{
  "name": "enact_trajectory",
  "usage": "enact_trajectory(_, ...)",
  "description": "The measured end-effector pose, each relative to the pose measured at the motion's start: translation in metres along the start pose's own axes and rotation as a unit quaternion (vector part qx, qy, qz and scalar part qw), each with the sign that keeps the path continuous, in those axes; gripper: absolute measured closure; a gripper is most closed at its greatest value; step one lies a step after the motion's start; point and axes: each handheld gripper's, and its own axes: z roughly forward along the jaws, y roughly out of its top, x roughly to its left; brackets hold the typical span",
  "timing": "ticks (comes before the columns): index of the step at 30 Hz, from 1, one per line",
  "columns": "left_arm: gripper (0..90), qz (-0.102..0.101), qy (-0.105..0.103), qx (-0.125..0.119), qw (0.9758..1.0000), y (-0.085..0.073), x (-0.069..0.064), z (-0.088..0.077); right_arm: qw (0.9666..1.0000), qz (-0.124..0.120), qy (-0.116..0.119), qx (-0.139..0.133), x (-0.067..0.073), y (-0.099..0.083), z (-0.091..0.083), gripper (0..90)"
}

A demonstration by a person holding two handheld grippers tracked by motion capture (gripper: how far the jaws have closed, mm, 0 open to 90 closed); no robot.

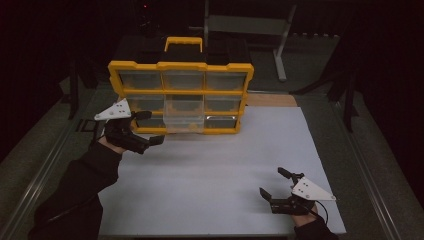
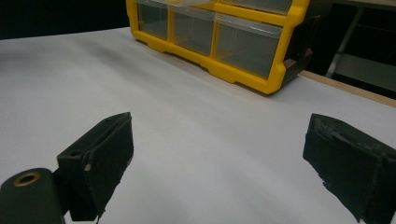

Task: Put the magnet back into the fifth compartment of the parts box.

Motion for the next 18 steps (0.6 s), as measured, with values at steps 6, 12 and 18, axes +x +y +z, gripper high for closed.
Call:
enact_trajectory(6, 0.1, 0.02, -0.013, -0.001, 0.9997, -0.022, -0.007, 0.0, 1.0, 0.0, -0.003, 0.001, 0.0, 0.0, -0.001, 8.7)
enact_trajectory(12, 0.1, 0.011, -0.023, 0.003, 0.9997, -0.041, -0.012, 0.001, 1.0, -0.003, -0.004, 0.002, 0.001, 0.001, -0.002, 8.7)
enact_trajectory(18, 0.1, 0.007, -0.037, -0.006, 0.9993, -0.061, -0.017, 0.002, 1.0, -0.004, -0.003, 0.002, 0.001, 0.0, -0.001, 8.8)
